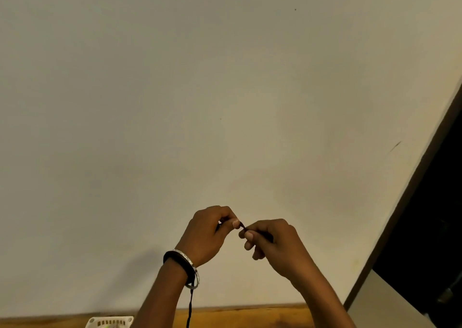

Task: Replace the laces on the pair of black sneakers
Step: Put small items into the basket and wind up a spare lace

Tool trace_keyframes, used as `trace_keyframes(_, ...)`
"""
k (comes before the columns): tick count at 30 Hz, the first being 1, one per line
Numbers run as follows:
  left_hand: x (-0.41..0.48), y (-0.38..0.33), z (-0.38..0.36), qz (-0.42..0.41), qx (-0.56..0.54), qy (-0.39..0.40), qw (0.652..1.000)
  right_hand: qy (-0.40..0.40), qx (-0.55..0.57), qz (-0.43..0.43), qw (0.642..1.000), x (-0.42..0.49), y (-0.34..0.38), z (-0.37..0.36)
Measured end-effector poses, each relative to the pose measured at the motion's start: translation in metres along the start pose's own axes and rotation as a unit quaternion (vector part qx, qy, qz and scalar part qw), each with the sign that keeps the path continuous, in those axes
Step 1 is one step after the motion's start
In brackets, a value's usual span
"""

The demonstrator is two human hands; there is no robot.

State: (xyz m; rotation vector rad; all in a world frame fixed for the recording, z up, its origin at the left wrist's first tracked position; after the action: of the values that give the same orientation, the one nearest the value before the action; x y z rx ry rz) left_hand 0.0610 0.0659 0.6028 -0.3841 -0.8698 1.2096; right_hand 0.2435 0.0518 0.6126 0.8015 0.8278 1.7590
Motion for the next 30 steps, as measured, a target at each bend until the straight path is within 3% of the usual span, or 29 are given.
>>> trace_keyframes(2,0.001,-0.002,0.0,0.005,-0.045,0.003,0.999,0.032,0.133,-0.024,0.99,-0.005,0.003,0.007)
trace_keyframes(7,0.0,-0.008,-0.008,-0.021,-0.161,0.037,0.986,0.028,0.39,-0.06,0.918,-0.007,0.011,0.016)
trace_keyframes(13,-0.005,-0.012,-0.023,-0.027,-0.29,0.087,0.953,0.053,0.442,-0.072,0.893,-0.001,0.019,0.008)
trace_keyframes(16,-0.004,-0.015,-0.029,-0.026,-0.271,0.027,0.962,0.045,0.49,-0.094,0.865,0.002,0.021,0.007)
trace_keyframes(20,-0.006,-0.017,-0.038,-0.026,-0.216,-0.053,0.975,0.022,0.583,-0.117,0.804,0.006,0.024,0.008)
trace_keyframes(22,-0.007,-0.018,-0.04,-0.011,-0.2,-0.029,0.979,-0.015,0.622,-0.108,0.775,0.009,0.024,0.007)
trace_keyframes(24,-0.007,-0.02,-0.042,0.013,-0.198,0.043,0.979,-0.083,0.643,-0.079,0.757,0.012,0.022,0.003)
trace_keyframes(26,-0.009,-0.024,-0.043,0.037,-0.227,0.118,0.966,-0.16,0.612,-0.024,0.774,0.015,0.017,0.0)
trace_keyframes(27,-0.01,-0.025,-0.041,0.05,-0.249,0.139,0.957,-0.196,0.563,0.011,0.803,0.016,0.015,-0.002)
trace_keyframes(30,-0.009,-0.026,-0.03,0.086,-0.315,0.138,0.935,-0.308,0.265,0.119,0.906,0.016,0.001,-0.008)
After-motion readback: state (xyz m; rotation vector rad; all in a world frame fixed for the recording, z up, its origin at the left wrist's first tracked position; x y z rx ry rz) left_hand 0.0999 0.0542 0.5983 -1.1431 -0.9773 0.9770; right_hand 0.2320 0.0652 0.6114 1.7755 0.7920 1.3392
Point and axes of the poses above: each hand's wrist, its own x-axis towards the middle knuckle, its own z-axis out of the back of the hand, y = z × x, the point moved 2 cm from there along x, towards the middle knuckle, and after that the axes turned 2 degrees about z, right-handed, at the moved point
